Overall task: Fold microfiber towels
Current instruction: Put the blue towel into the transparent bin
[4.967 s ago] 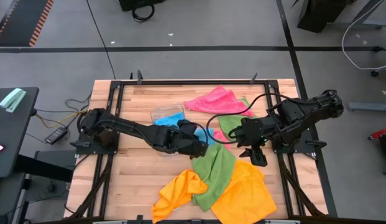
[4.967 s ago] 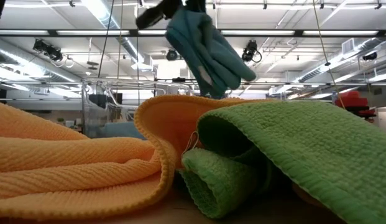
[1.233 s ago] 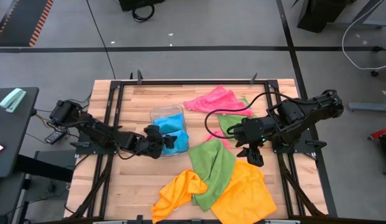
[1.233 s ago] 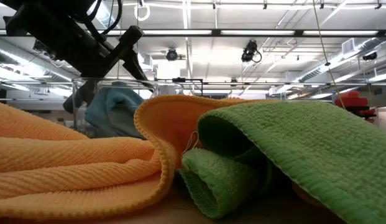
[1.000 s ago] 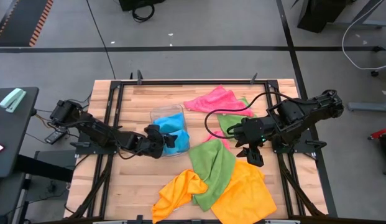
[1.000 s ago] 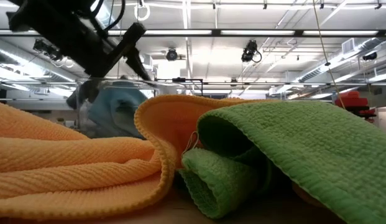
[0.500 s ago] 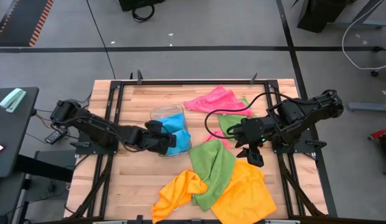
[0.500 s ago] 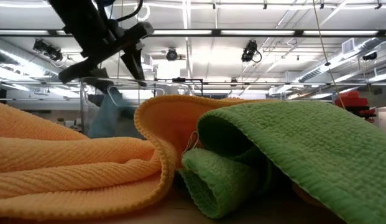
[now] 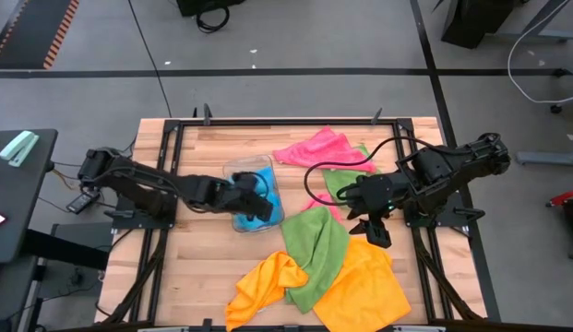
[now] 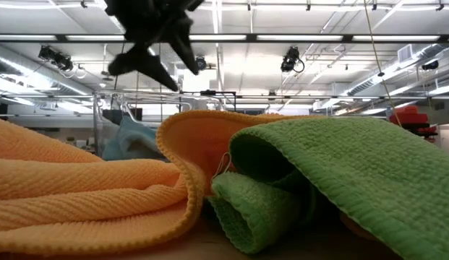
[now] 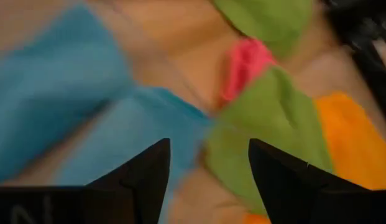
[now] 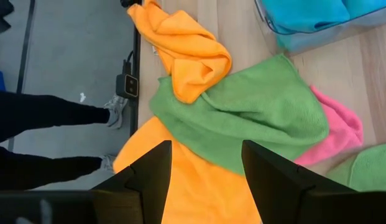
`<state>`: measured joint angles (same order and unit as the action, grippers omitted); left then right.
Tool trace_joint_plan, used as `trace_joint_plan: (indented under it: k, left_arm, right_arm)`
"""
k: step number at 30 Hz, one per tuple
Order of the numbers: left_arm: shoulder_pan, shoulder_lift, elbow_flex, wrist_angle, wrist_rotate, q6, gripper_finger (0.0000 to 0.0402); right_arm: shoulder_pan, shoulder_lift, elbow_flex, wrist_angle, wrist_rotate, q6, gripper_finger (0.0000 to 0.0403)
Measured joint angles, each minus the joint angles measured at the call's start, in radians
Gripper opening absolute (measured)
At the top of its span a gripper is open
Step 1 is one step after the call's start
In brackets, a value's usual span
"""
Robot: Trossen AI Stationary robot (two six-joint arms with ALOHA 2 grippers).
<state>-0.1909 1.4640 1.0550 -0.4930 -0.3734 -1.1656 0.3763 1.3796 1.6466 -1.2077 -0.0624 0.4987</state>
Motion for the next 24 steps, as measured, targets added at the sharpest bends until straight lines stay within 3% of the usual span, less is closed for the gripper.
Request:
trace_joint_plan:
  k: [7, 16, 21, 24]
  left_arm:
    - [0.005, 0.114, -0.002, 0.01, 0.031, 0.005, 0.0195]
    - [0.056, 0.192, -0.003, -0.119, 0.046, 0.019, 0.0198]
    - [0.09, 0.23, -0.004, -0.151, 0.197, 0.08, 0.0192]
    - [0.095, 0.239, -0.002, -0.163, 0.229, 0.107, 0.0186]
  right_arm:
    - [0.0, 0.0, 0.0, 0.003, 0.002, 0.0, 0.0203]
    - [0.0, 0.0, 0.0, 0.005, 0.011, 0.036, 0.0203]
    - [0.0, 0.0, 0.0, -0.005, 0.011, 0.048, 0.0203]
    - [0.0, 0.0, 0.0, -0.004, 0.01, 0.048, 0.0203]
